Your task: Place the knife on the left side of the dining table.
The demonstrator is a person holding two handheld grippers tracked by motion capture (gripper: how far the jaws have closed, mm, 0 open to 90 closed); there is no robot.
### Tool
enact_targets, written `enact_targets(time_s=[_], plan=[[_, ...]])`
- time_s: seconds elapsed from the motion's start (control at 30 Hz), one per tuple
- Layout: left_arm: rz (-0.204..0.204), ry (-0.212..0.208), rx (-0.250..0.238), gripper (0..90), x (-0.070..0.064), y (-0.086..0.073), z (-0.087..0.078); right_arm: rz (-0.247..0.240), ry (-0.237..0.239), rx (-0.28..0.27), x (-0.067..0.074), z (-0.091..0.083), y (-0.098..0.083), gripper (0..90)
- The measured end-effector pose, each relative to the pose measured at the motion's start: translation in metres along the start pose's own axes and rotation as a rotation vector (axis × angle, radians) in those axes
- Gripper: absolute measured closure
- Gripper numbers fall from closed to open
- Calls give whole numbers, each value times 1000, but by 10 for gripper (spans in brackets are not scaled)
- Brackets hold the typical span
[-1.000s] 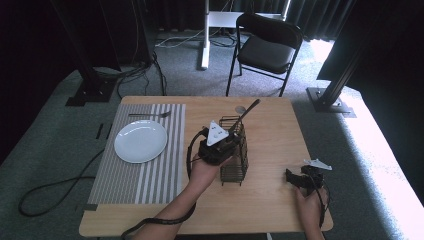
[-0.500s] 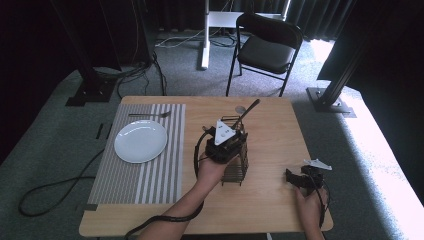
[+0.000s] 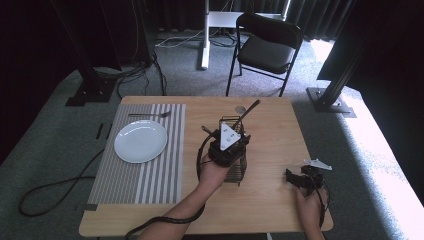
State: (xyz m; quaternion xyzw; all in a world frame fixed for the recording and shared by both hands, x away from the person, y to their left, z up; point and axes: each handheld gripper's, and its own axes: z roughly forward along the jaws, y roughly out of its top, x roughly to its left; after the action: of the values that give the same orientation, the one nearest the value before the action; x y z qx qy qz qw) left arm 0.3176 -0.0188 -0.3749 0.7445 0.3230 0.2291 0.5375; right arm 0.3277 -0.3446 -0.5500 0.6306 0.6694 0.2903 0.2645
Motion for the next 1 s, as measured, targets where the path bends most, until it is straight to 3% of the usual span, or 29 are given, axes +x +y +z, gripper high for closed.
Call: enact_targets(time_s=[0.17,0.27,0.37,0.53,0.63,0.83,1.0], plan=[[11,-5,-9,768,-3,0,-1,0,0,1,0,0,0,117],[-12,-22,-50,788,-2,8,-7,2,0,0,0,0,0,117],[18,11,-76,825,1,15,-11,1,0,-1,0,0,0,117],[-18,-27,-77,830,13,19,-15,2,0,0,0,0,0,117],[-46,-73,-81,831,19,21,-19,2,0,-1,0,0,0,117],[4,-131,-96,833,21,31,-28,2,0,0,0,0,0,118],[4,-172,-107,833,30,38,-37,1,0,1,0,0,0,118]])
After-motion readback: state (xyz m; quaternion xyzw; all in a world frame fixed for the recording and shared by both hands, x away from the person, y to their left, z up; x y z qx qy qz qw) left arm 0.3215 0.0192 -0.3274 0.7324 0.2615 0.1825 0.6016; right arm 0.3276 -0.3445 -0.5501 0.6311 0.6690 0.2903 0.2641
